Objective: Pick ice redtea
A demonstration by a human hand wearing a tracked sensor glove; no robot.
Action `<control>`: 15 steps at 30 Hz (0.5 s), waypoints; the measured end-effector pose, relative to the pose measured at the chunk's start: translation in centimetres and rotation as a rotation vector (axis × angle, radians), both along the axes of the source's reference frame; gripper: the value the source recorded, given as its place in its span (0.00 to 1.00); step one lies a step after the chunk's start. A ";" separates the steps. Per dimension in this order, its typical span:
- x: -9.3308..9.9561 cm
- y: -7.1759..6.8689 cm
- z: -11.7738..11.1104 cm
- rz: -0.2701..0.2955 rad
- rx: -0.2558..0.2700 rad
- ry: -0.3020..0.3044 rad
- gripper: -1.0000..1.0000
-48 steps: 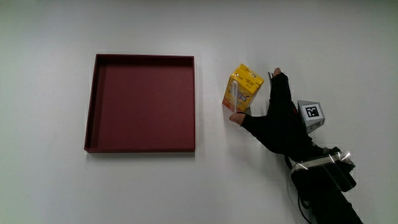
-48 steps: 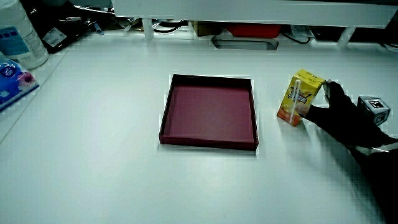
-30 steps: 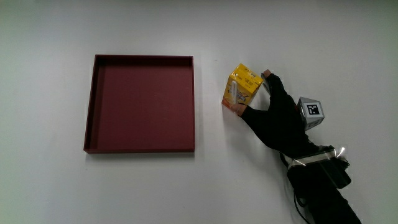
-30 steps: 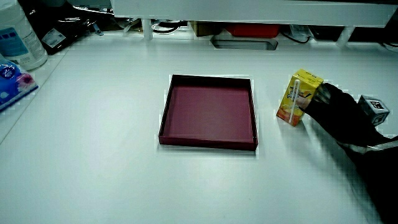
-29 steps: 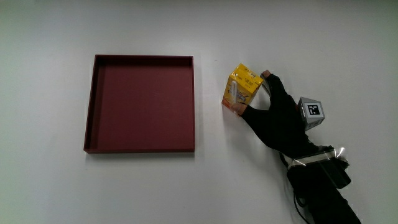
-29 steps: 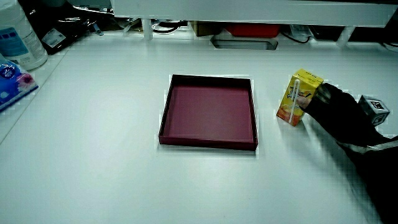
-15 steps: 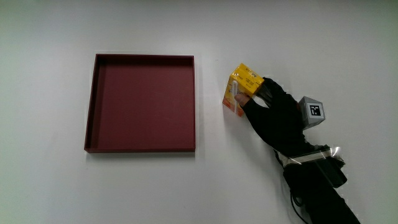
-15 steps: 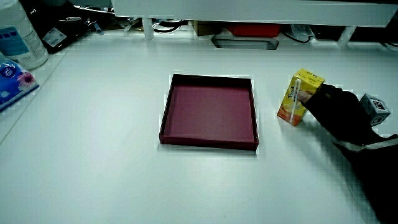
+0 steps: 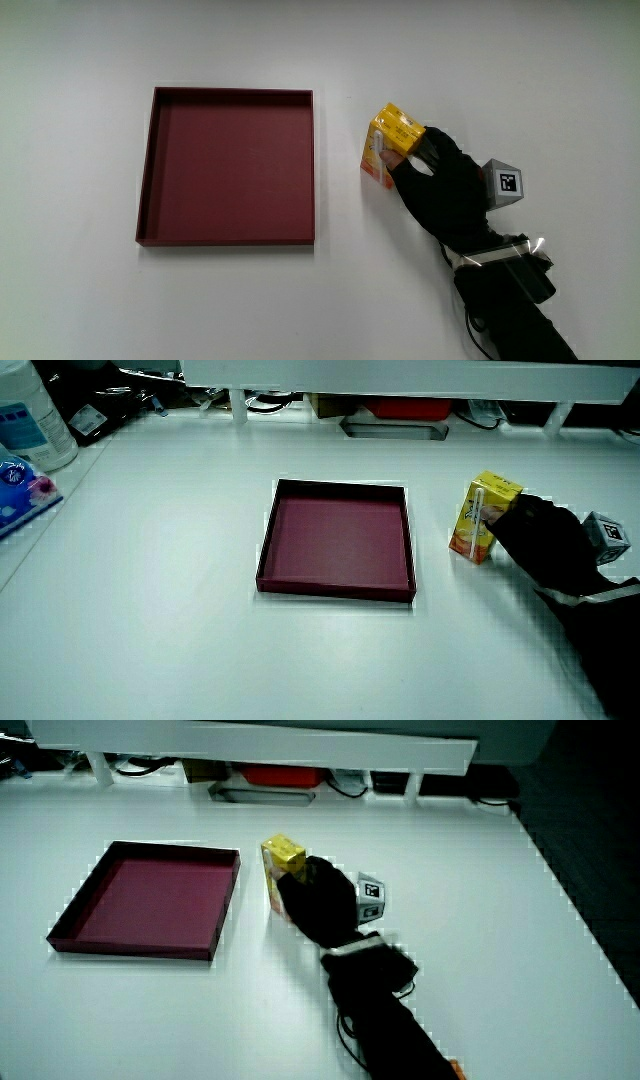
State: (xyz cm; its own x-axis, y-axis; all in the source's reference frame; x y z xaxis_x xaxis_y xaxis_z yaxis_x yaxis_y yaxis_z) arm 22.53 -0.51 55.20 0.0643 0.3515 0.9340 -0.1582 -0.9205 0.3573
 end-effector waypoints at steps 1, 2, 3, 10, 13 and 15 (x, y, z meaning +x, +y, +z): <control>0.0 0.1 0.0 0.013 -0.004 0.004 0.76; 0.1 0.1 0.1 0.035 0.011 -0.005 0.78; 0.1 0.1 0.0 0.047 0.006 -0.017 0.80; -0.1 0.2 -0.4 0.065 0.038 -0.047 0.93; 0.1 0.3 -0.1 0.077 0.039 -0.049 0.98; 0.2 0.3 -0.1 0.083 0.053 -0.041 1.00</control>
